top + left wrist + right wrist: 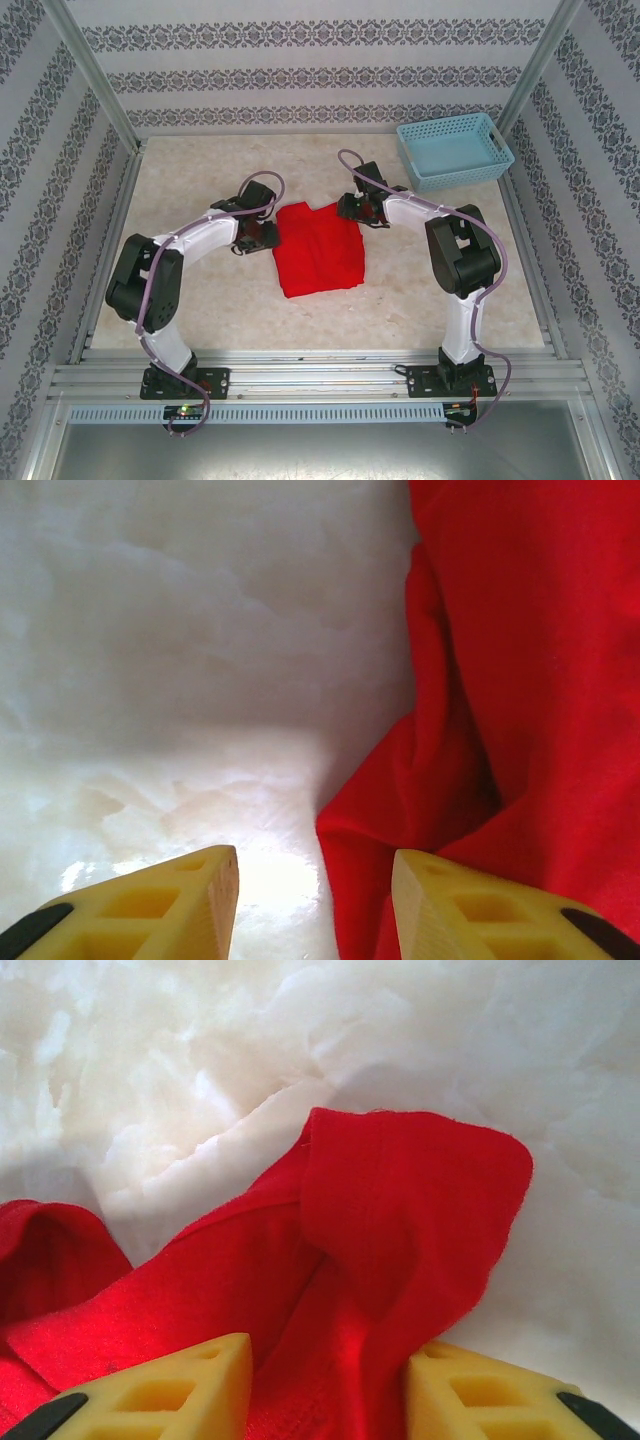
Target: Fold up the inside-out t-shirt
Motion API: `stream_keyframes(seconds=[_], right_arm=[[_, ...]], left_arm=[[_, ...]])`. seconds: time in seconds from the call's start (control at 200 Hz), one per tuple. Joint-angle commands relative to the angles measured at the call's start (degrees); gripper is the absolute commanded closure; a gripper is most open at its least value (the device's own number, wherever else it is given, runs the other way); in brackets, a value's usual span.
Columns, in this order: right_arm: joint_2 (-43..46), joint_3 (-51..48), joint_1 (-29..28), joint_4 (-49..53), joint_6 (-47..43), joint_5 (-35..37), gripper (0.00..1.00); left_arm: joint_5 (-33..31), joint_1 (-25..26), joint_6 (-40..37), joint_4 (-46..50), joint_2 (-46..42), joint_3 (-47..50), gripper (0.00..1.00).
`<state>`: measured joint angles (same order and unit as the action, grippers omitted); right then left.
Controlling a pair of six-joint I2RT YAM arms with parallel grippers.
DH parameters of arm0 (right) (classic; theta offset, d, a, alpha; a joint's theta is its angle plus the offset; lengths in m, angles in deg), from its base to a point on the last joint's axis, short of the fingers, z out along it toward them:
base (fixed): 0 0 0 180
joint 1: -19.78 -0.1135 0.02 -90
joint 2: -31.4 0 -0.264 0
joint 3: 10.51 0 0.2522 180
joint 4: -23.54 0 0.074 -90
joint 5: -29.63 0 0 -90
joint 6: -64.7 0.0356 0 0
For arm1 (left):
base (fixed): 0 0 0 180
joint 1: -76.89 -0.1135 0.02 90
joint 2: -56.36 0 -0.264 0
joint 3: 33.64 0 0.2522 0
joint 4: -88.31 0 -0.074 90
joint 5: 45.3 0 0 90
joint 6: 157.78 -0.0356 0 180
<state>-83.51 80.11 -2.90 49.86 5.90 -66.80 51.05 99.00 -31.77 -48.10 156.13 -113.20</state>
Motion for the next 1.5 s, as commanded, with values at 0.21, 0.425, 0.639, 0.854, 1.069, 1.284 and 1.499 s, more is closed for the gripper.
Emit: stream_keyframes(seconds=[0.21,0.425,0.639,0.854,1.069,1.284,1.499], right_arm=[[1.8,0.2,-0.6,0.5,-1.1,1.7,0.54],[2.0,0.2,-0.7,0.6,-1.0,1.6,0.54],[1.8,0.1,-0.4,0.6,-1.4,1.8,0.54],[1.6,0.5,0.2,0.1,-1.5,1.8,0.54],[2.0,0.6,2.2,-0.4,-0.9,1.4,0.46],[0.2,2.0,3.1,0.1,-0.6,0.9,0.46],[-2.0,3.2,3.3,0.5,-0.7,0.9,0.46]], left_arm=[[5.7,0.7,-3.1,-3.4,3.9,-5.2,0.38],[2.8,0.4,-4.5,-1.4,11.1,-12.5,0.46],[0.4,-1.8,-4.2,-3.2,12.2,-14.3,0.71],[-0.4,-6.7,-0.7,-4.6,10.7,-9.8,0.84],[2.5,-6.5,-1.9,-5.5,5.7,-9.2,0.62],[7.4,-6.0,-1.8,-4.9,7.6,-15.3,0.44],[10.2,-4.5,-1.5,-4.2,14.6,-22.2,0.42]])
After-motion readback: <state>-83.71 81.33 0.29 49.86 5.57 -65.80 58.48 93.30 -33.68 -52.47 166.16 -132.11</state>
